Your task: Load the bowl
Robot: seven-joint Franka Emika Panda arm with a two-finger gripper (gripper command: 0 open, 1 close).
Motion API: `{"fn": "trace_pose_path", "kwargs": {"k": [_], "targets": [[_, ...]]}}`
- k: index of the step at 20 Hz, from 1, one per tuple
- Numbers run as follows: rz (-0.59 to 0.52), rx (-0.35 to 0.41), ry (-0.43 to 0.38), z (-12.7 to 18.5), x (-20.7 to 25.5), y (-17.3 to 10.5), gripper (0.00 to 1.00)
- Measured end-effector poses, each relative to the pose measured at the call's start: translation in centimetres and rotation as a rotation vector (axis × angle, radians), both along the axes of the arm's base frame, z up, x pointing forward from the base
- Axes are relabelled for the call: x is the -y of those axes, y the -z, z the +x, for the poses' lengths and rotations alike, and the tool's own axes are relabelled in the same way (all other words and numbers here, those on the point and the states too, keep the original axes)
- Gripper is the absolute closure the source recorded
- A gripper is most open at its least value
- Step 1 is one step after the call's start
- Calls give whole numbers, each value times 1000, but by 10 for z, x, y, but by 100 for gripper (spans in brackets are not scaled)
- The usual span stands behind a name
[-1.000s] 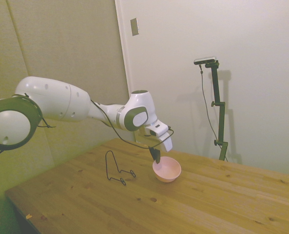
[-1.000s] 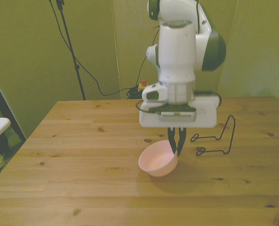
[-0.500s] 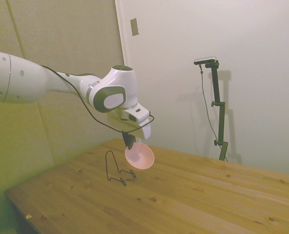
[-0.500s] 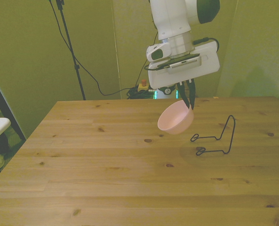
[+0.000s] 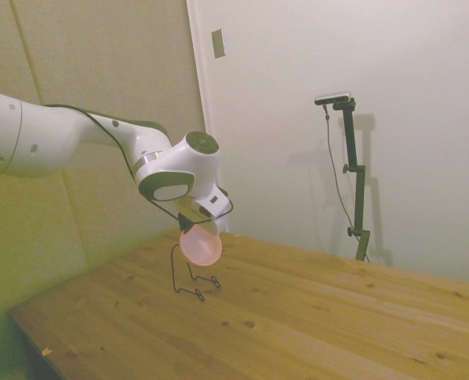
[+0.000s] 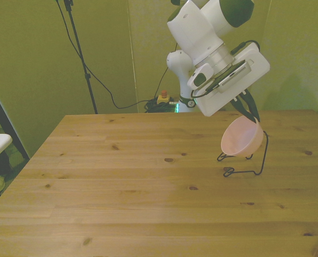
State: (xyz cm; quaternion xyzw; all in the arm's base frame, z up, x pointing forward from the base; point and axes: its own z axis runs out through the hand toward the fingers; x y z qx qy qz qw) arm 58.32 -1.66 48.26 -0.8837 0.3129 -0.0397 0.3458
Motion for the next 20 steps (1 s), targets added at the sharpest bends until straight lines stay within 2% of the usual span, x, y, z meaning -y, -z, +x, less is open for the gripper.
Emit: {"fn": "trace_pose_path", "kwargs": {"k": [6, 14, 20], "targets": [[71, -11, -73, 4, 2, 23, 100], [192, 26, -135, 1, 1, 53, 100], [238, 54, -139, -11, 11, 78, 100]]}}
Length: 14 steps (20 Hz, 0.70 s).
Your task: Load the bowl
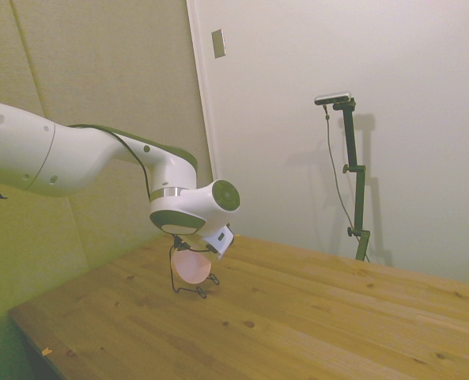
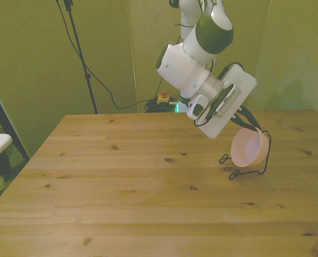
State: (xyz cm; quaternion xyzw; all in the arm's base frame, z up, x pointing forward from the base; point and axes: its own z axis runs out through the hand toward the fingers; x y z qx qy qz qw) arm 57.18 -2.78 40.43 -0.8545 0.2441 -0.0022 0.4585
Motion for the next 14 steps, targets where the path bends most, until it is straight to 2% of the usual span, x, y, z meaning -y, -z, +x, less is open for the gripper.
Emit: {"fn": "trace_pose_path", "kwargs": {"k": [14], "targets": [[96, 16, -37, 12, 9, 19, 100]]}}
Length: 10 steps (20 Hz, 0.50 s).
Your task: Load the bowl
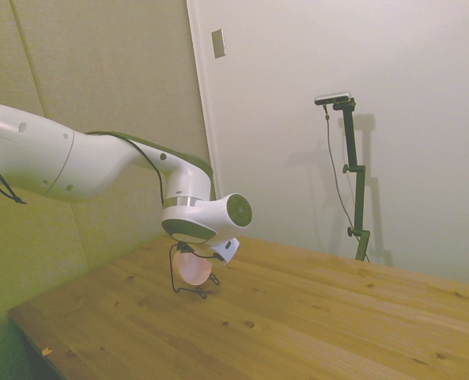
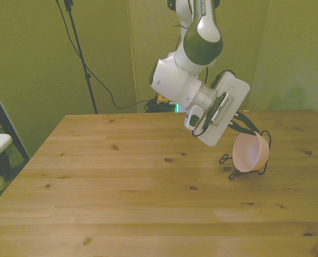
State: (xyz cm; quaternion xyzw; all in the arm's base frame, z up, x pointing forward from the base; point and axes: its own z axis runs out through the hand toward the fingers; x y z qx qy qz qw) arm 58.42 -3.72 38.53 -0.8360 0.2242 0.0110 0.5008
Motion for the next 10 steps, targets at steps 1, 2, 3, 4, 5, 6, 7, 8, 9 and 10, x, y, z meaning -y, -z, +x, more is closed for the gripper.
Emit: {"fn": "trace_pose_path", "kwargs": {"k": [1, 2, 3, 4, 5, 6, 7, 8, 9, 10], "targets": [[4, 0, -2, 2, 0, 1, 100], [6, 0, -3, 4, 0, 2, 100], [11, 1, -4, 5, 0, 2, 100], [20, 3, -6, 6, -1, 3, 100], [25, 5, -8, 6, -1, 3, 100], [28, 6, -9, 5, -2, 4, 100], [29, 6, -10, 5, -2, 5, 100], [30, 7, -12, 4, -2, 5, 100], [31, 8, -14, 4, -2, 7, 100], [31, 9, -16, 3, -3, 8, 100]]}}
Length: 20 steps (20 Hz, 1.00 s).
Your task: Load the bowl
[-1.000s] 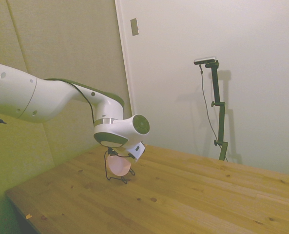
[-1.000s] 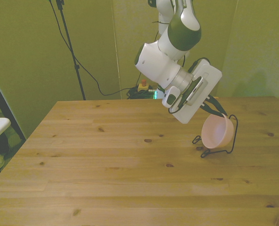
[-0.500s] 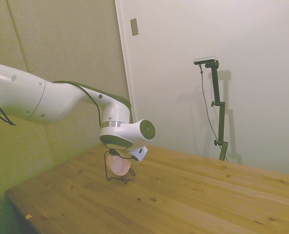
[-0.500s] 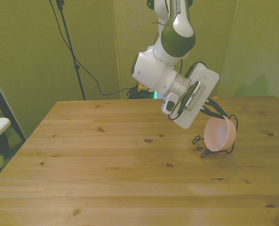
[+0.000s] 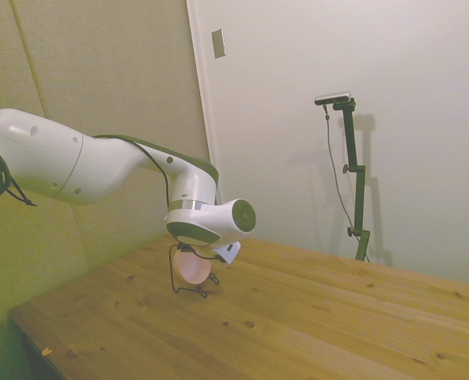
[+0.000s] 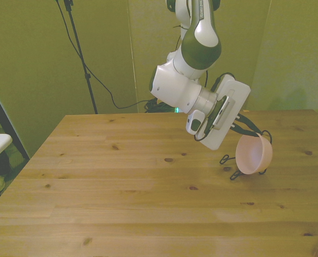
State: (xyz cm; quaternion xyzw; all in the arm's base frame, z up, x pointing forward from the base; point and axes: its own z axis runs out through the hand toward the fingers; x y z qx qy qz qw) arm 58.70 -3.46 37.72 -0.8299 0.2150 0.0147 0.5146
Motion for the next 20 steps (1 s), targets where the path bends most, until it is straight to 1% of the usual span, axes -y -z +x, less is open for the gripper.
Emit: {"fn": "trace_pose_path", "kwargs": {"k": [4, 5, 10, 20], "targets": [[0, 0, -2, -2, 0, 2, 100], [1, -1, -2, -2, 0, 2, 0], [2, -10, 2, -6, 1, 6, 0], [-2, -8, 22, -9, 10, -2, 0]]}}
